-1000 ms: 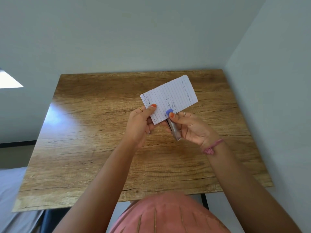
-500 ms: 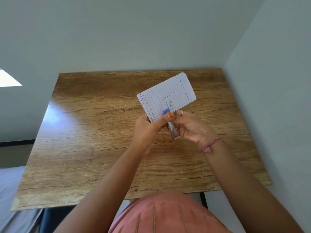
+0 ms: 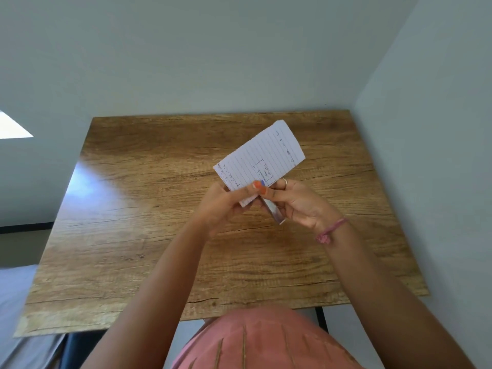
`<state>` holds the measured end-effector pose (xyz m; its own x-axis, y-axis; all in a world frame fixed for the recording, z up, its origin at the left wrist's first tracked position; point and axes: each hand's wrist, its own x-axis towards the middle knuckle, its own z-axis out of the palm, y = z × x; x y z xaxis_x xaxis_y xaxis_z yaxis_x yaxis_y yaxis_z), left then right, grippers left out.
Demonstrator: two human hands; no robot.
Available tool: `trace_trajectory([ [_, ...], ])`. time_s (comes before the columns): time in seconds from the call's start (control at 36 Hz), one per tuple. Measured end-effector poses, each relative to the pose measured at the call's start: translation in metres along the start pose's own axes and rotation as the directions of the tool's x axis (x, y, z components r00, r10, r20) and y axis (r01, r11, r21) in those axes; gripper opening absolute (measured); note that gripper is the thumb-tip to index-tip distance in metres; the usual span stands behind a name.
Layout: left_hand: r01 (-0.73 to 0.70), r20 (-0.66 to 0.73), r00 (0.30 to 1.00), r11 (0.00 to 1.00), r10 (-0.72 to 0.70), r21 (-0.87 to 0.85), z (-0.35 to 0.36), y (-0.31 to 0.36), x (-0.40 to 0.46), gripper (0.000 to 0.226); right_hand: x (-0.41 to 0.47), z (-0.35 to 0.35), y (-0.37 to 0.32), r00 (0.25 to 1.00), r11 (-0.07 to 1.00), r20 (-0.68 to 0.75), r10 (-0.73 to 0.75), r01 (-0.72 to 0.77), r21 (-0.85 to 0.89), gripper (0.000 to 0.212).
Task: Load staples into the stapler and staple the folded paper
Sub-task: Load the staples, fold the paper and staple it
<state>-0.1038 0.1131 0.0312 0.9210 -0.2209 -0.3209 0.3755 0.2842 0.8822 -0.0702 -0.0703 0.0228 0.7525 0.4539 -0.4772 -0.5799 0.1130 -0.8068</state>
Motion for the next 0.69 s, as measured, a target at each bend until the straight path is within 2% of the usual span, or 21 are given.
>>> trace_trajectory([
  [0.11,0.014,-0.053,0.998,0.997,-0.018,-0.072,-0.019,0.015,0.001,0.046,-0.002,-0.006,-0.004,0.999,0.993,0.050,0.021,-0.015,-0.121,0.021],
  [0.19,0.031,-0.046,0.999,0.999,-0.029,0.041,-0.029,0.027,0.002,0.037,-0.002,-0.011,-0.005,0.996,0.985,0.082,0.042,-0.028,-0.170,0.025],
  [0.31,0.033,-0.024,0.999,0.987,-0.030,0.160,-0.030,0.035,0.006,0.043,0.000,-0.012,-0.007,0.993,0.975,0.092,0.069,-0.047,-0.218,0.031],
  [0.42,-0.002,-0.060,0.998,0.954,0.021,0.299,-0.030,0.033,0.009,0.050,0.001,-0.011,-0.008,0.993,0.967,0.082,0.083,-0.060,-0.246,0.042],
  [0.56,-0.074,-0.103,0.987,0.908,0.127,0.413,-0.032,0.027,0.012,0.056,-0.002,-0.010,-0.010,0.995,0.959,0.075,0.068,-0.045,-0.279,0.037],
  [0.69,-0.145,-0.125,0.968,0.887,0.220,0.438,-0.035,0.024,0.009,0.046,-0.001,-0.013,-0.006,0.999,0.940,-0.007,0.036,-0.036,-0.338,0.032],
])
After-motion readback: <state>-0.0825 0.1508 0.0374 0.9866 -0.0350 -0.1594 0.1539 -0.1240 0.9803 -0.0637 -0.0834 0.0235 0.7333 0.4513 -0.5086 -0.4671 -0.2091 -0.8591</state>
